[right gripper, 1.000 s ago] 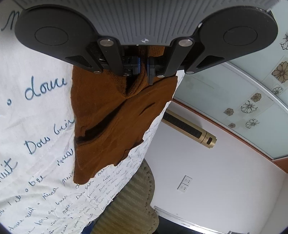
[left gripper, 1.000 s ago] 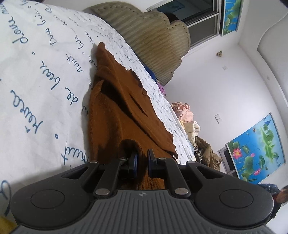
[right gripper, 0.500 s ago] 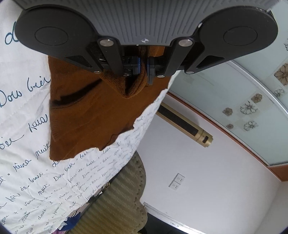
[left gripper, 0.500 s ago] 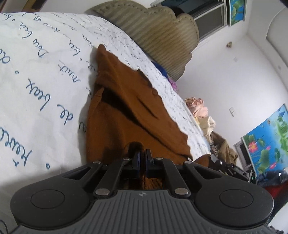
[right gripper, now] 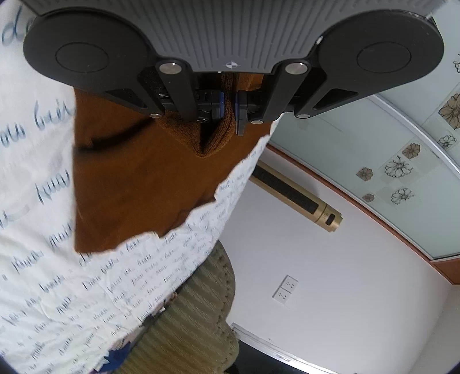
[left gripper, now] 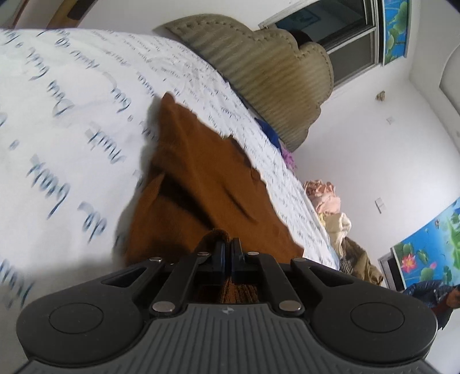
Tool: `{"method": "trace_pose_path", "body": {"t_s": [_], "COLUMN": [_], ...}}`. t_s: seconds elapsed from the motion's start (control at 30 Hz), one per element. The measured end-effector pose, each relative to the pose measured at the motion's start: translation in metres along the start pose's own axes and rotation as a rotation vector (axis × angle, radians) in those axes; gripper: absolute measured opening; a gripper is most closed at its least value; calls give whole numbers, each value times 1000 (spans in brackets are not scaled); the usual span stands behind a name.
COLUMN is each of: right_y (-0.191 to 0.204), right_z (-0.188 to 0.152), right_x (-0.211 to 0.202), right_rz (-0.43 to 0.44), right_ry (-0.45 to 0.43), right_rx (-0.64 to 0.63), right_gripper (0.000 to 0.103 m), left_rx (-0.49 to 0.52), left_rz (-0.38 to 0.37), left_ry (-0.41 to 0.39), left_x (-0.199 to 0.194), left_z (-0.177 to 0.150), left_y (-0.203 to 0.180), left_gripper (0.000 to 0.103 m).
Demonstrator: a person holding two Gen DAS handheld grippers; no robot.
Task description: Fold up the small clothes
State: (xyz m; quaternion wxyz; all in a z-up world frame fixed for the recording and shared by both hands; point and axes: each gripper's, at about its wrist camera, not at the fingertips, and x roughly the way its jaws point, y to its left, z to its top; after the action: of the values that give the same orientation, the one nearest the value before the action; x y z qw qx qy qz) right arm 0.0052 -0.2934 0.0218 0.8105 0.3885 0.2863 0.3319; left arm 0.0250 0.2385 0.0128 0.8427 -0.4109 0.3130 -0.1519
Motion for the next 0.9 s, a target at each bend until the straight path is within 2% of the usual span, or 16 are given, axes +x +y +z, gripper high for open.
{"method": "trace_pose_path", "body": {"t_s": [0.2,0.3,0.4,0.5,0.6,0.77,0.9], "right_y": [-5,-14,-25,-43,-58,-62,-64], "right_z": [31,43,48,47,43,50,62], "right_x": [16,22,29,33,39,45,58], "right_rz": [6,-6,-34,-67,-100,-92,-109], "right_ry": [-58,-69,-82,-91,-91,-114,-115], "right_rx": [33,50,75,119,156,174,184], "right_gripper": [13,13,13,13,13,13,13], "left_rx": [-37,-45,-77,-62,-50,-21,-27], "left_rz": [-8,22,50,109,109,115,156], "left_ry": [-68,-92,-87,-82,-85,-98,-106], "left_x": [21,33,48,62,68,79,92], "left_z": [42,58,66,69,75,91,99], "left_y": [-8,-5,3,6,3,-7,-3], "left_gripper": [3,3,3,3,3,3,3]}}
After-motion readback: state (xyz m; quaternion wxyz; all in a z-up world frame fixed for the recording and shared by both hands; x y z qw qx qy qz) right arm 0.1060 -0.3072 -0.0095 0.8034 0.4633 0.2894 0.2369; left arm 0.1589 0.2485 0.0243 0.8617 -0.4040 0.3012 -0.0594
